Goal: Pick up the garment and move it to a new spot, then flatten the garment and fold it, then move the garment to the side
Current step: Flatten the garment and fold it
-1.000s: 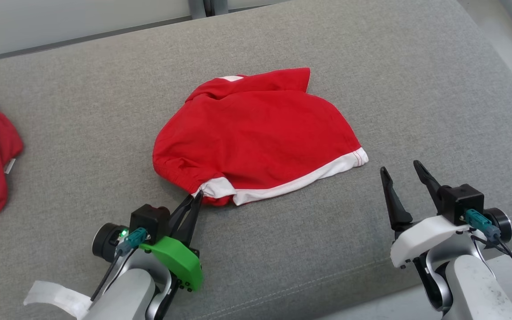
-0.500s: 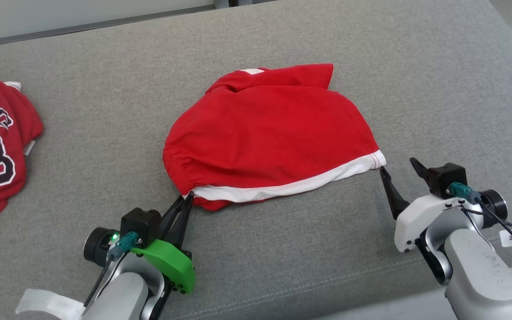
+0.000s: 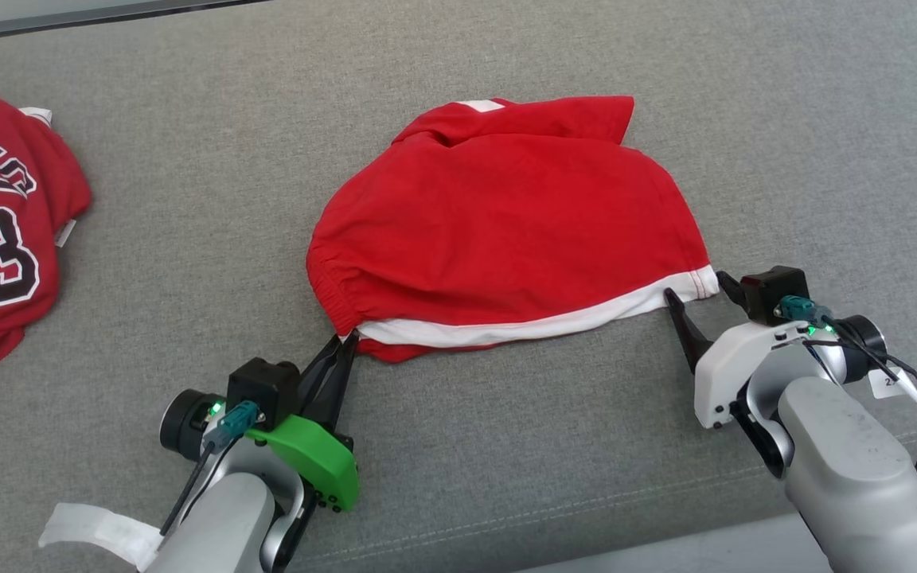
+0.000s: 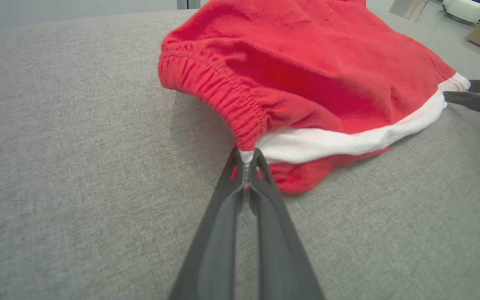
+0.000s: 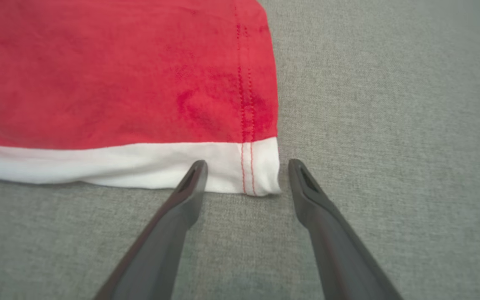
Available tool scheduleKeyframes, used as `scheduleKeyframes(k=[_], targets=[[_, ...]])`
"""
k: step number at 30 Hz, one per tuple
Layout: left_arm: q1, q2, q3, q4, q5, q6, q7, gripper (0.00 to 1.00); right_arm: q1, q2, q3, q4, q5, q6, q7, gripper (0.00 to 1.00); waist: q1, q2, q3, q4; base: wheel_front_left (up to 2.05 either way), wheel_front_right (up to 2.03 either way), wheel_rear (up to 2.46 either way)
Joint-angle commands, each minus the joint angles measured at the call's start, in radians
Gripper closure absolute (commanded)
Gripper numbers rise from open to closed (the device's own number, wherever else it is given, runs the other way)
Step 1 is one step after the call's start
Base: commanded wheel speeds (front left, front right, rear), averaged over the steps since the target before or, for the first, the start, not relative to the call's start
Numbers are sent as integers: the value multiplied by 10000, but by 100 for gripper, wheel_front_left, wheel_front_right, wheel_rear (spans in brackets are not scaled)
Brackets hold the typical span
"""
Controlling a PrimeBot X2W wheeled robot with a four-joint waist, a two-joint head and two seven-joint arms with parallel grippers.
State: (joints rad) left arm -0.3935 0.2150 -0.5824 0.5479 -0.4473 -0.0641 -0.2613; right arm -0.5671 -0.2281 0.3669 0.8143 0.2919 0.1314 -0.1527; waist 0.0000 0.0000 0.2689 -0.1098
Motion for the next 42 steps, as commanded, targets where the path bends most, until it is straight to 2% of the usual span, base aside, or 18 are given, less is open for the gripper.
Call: scheduleKeyframes(k=[1, 3, 7, 10, 12, 16, 18, 21, 22, 23, 28, 35, 42], targets=[[-129, 17, 62, 2, 39, -45, -42, 100, -177, -64, 163, 138, 78, -14, -99, 0, 0, 0, 28, 24, 0, 0, 0], [-117, 11, 105, 17, 74, -61, -42, 100, -295, -86, 443, 334, 192, -14, -232, 2, 0, 0, 45, 32, 0, 0, 0], [-83, -9, 166, 57, 123, -82, -42, 100, -540, -173, 994, 642, 278, -14, -488, 28, 0, 0, 60, 35, 0, 0, 0], [-43, -23, 204, 79, 136, -100, -42, 100, -680, -222, 1276, 852, 294, -15, -643, 38, 0, 0, 49, 20, 0, 0, 0], [-25, -30, 229, 94, 153, -122, -42, 100, -761, -240, 1424, 991, 291, -15, -742, 49, 0, 0, 38, 8, 0, 0, 0], [-11, -42, 298, 121, 176, -138, -42, 100, -943, -246, 1530, 1241, 187, -15, -912, 48, 0, 0, 23, -14, 0, 0, 0], [11, -62, 335, 128, 195, -144, -42, 100, -995, -229, 1580, 1320, 151, -15, -979, 52, 0, 0, 9, -20, 0, 0, 0], [59, -80, 422, 88, 203, -162, -42, 100, -1097, -220, 1598, 1350, 134, -15, -1056, 73, 0, 0, -36, -33, 0, 0, 0], [68, -76, 457, 58, 214, -165, -42, 100, -1132, -230, 1585, 1327, 144, -15, -1075, 91, 0, 0, -59, -37, 0, 0, 0], [84, -73, 495, 25, 212, -179, -42, 100, -1143, -235, 1581, 1296, 146, -15, -1085, 100, 0, 0, -91, -38, 0, 0, 0], [182, -61, 649, -165, 165, -226, -42, 100, -1103, -260, 1587, 997, 312, -15, -1139, 100, 0, 0, -275, -36, 0, 0, 0], [199, -96, 918, -618, -615, -479, 60, 100, -977, -519, 1981, 53, 1298, -15, -927, 100, 0, 0, -754, -20, 0, 0, 0], [-302, 484, 970, -2282, -1970, -644, 1450, 100, -1106, -1046, 1670, -2090, 3811, -15, 286, 100, 0, 0, -1501, -54, 0, 0, 0]])
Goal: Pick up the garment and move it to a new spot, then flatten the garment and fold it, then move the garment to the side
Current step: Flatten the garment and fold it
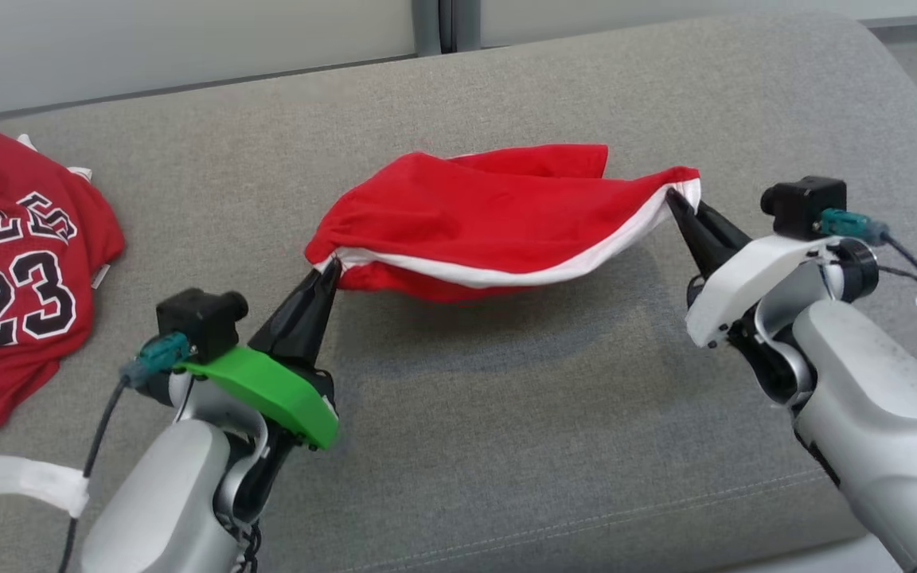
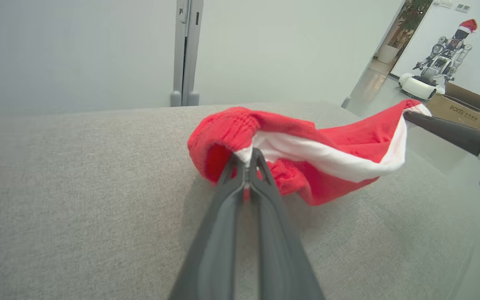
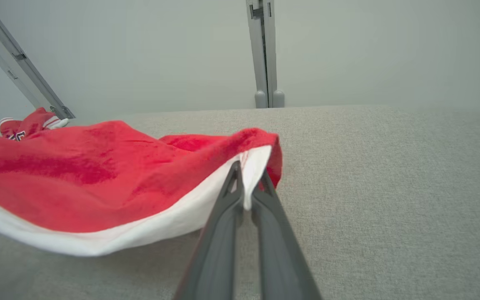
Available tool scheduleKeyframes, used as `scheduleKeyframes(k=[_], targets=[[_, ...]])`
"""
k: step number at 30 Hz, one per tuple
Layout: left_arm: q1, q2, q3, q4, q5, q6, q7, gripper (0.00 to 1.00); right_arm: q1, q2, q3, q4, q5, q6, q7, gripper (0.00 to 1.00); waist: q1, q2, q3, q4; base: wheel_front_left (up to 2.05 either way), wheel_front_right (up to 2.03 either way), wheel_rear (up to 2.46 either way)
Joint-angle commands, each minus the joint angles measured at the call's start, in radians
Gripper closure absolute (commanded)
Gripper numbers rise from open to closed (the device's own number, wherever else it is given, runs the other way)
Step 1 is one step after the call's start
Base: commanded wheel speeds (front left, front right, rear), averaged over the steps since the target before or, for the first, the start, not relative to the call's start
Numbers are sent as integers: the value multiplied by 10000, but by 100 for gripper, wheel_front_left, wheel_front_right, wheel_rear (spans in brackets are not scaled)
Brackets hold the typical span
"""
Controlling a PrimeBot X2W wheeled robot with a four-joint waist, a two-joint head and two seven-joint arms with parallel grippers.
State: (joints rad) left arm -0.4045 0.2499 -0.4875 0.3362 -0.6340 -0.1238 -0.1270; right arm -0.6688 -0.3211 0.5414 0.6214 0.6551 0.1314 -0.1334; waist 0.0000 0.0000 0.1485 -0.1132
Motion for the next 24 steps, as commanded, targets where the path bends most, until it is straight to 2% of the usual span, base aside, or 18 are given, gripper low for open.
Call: scheduleKeyframes(k=[1, 8, 14, 19, 24], targets=[[-282, 247, 21, -452, -317, -58, 374, 100, -108, -197, -184, -447, 470, -14, 309, 100, 0, 0, -418, -25, 0, 0, 0], [-1273, 968, 297, -2161, -1810, -64, 2436, 100, -534, -525, -1149, -2065, 1587, -12, 1719, 100, 0, 0, -1211, -122, 0, 0, 0], [-2637, 1151, 606, -2147, -2736, 245, 4153, 100, -1402, -109, -1960, -2482, 1738, -12, 2929, 100, 0, 0, -1281, -343, 0, 0, 0], [-4217, 1190, 762, -1149, -2676, 680, 4962, 100, -2893, 691, -2515, -1517, 1213, -8, 3370, 100, 0, 0, -500, -694, 0, 0, 0], [-6325, 923, 925, 222, -1894, 1158, 4479, 100, -5251, 1603, -3535, 404, -22, -8, 2383, 100, 0, 0, 772, -1057, 0, 0, 0]])
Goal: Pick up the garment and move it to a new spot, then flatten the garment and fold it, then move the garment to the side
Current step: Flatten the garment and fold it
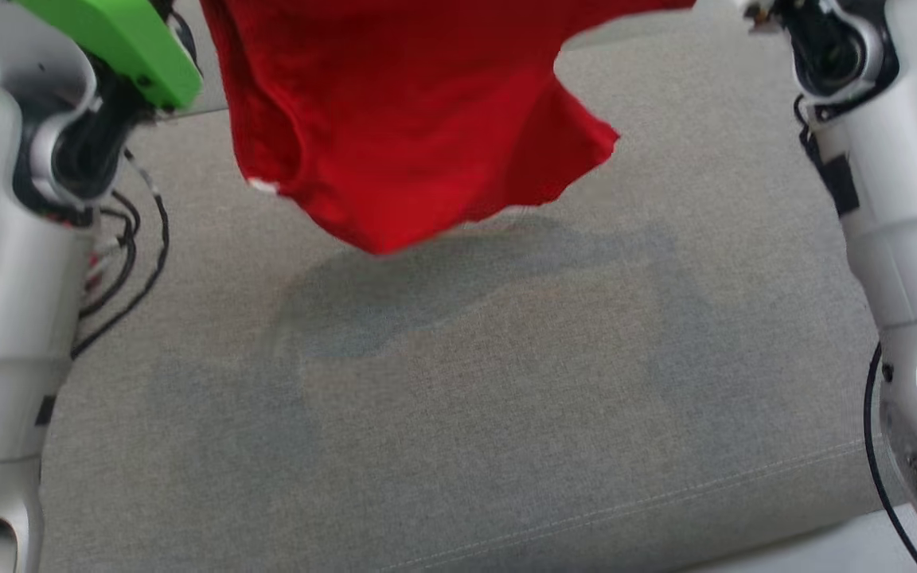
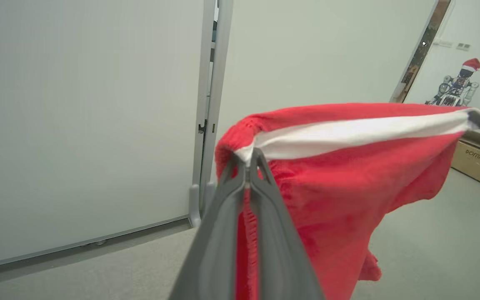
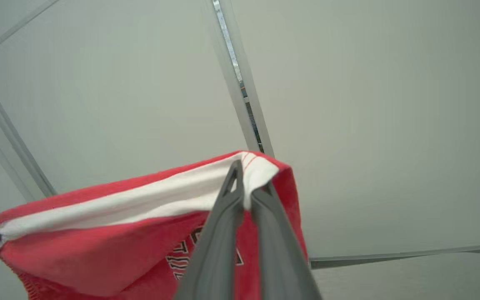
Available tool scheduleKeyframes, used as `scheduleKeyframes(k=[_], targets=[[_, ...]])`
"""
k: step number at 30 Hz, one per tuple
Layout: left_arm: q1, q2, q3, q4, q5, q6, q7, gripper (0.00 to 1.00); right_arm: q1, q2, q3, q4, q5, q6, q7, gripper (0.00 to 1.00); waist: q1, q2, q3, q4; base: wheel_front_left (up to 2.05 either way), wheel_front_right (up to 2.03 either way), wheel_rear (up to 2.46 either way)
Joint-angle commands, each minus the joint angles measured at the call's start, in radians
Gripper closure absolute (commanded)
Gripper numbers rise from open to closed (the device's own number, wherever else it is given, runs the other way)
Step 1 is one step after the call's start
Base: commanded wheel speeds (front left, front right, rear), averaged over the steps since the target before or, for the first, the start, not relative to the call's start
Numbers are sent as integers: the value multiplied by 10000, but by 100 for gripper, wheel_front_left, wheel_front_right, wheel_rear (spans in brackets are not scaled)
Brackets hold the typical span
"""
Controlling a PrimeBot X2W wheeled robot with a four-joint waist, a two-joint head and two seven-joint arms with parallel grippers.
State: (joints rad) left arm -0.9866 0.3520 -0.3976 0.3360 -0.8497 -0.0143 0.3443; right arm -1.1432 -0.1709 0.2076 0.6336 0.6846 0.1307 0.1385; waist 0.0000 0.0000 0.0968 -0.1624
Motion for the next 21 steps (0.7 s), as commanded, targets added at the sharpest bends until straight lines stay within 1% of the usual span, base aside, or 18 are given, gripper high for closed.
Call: scheduleKeyframes(k=[1, 3, 5, 6, 8, 11, 14, 16, 19, 21], targets=[[-957, -155, 22, 493, 481, 109, -496, 100, -1002, 206, -443, 625, -664, 0, -765, 100, 0, 0, 1546, -609, 0, 0, 0], [-1860, -303, -55, 910, 992, 31, -1195, 100, -1923, 433, -903, 1218, -1271, -3, -1692, 100, 0, 0, 2032, -701, 0, 0, 0], [-2639, -486, 25, 1313, 1329, 12, -2032, 100, -2641, 705, -1291, 1658, -1604, -3, -2517, 100, 0, 0, 2449, -814, 0, 0, 0], [-2639, -486, 25, 1313, 1329, 12, -2032, 100, -2641, 705, -1291, 1658, -1604, -3, -2517, 100, 0, 0, 2449, -814, 0, 0, 0], [-3309, -485, 5, 1679, 1744, -110, -2895, 100, -3139, 892, -1470, 1981, -1898, -2, -3175, 100, 0, 0, 2833, -954, 0, 0, 0], [-3913, -398, -77, 2264, 2145, -387, -3746, 100, -3458, 1088, -1380, 2268, -1789, -2, -3580, 100, 0, 0, 3392, -1188, 0, 0, 0], [-4046, -200, -24, 2924, 2169, -587, -4183, 100, -3126, 1156, -975, 2336, -1426, -3, -3760, 100, 0, 0, 3831, -1372, 0, 0, 0], [-3778, -66, -64, 3317, 2101, -740, -4335, 100, -2734, 1186, -568, 2343, -1124, -5, -3835, 100, 0, 0, 4014, -1470, 0, 0, 0], [-3234, 37, -22, 3701, 1766, -928, -4499, 100, -2032, 1188, 360, 2106, -518, -6, -3852, 100, 0, 0, 4139, -1520, 0, 0, 0], [-2793, 108, -21, 3719, 1493, -1040, -4611, 100, -1453, 1195, 1071, 1838, -62, -5, -3789, 100, 0, 0, 4111, -1515, 0, 0, 0]])
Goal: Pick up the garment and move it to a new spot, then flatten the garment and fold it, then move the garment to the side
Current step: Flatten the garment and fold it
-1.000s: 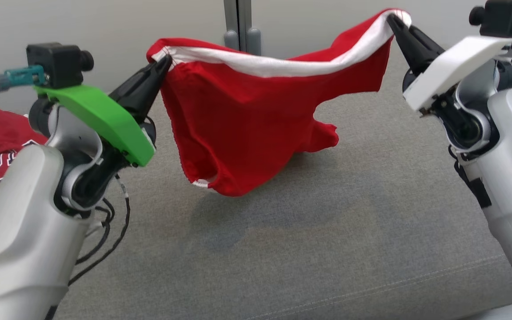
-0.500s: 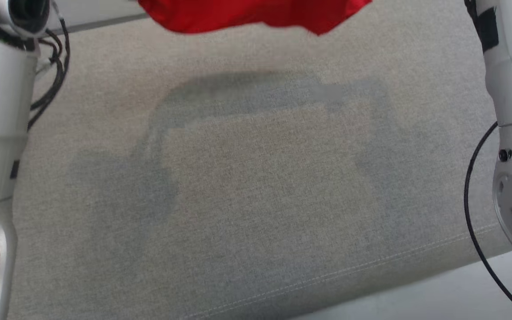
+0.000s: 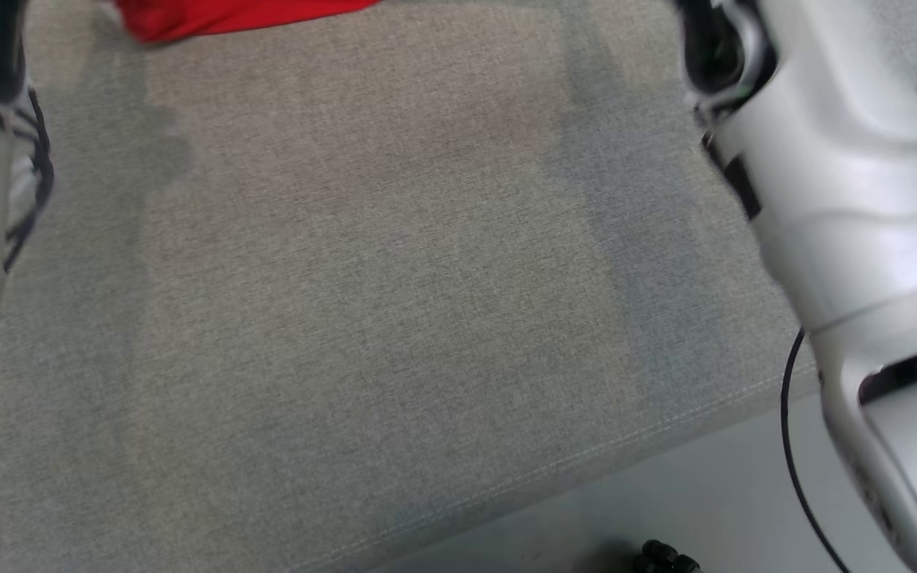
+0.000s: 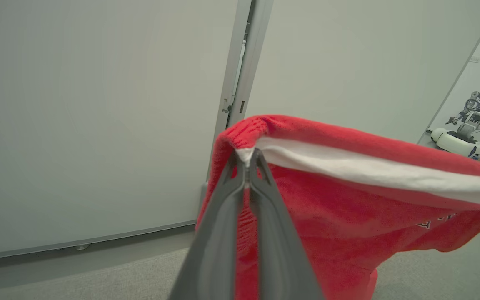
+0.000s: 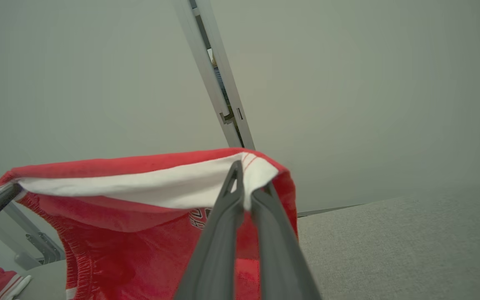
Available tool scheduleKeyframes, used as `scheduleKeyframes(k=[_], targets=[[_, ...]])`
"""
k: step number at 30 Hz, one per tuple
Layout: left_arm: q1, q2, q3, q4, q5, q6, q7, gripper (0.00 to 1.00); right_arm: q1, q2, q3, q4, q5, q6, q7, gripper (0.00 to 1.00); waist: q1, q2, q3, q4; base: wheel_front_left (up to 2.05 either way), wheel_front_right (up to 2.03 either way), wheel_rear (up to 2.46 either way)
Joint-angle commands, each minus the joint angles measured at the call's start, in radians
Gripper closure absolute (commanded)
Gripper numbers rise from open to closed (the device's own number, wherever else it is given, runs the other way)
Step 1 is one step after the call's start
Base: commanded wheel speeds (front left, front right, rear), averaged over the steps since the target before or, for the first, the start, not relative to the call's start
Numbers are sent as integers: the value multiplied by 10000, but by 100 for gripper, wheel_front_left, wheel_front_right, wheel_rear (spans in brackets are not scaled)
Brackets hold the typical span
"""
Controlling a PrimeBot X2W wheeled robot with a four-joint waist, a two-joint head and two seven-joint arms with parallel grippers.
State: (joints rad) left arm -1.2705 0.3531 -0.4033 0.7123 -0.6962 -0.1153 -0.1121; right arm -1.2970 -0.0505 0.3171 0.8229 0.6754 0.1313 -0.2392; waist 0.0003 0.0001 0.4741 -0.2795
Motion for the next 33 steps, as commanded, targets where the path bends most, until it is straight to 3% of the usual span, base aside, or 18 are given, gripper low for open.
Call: scheduleKeyframes(k=[1, 8, 16, 22, 33], targets=[[342, 101, -44, -96, -179, -76, -35, 100, 399, -10, 293, -221, 261, -10, 51, 100, -3, -1, 298, -300, 0, 0, 0], [2953, 544, -422, -1679, -1487, -152, -295, 100, 2882, -682, 1900, -1863, 1638, -10, 225, 100, -3, -1, -272, 67, 0, 0, 0], [6828, 1170, -941, -3853, -1918, -38, -890, 100, 5831, -2337, 2877, -3655, 1817, -9, 291, 100, -3, -1, -1259, 709, 0, 0, 0], [9179, 940, -1549, -4680, -1472, 634, -1234, 100, 7853, -3064, 2811, -4537, 1540, -7, 384, 100, -3, -1, -1993, 1067, 0, 0, 0], [11929, 258, -1614, -5243, -1253, 1186, -1519, 100, 11391, -3145, 1226, -5897, 1352, -7, 773, 100, -3, -1, -3184, 1507, 0, 0, 0]])
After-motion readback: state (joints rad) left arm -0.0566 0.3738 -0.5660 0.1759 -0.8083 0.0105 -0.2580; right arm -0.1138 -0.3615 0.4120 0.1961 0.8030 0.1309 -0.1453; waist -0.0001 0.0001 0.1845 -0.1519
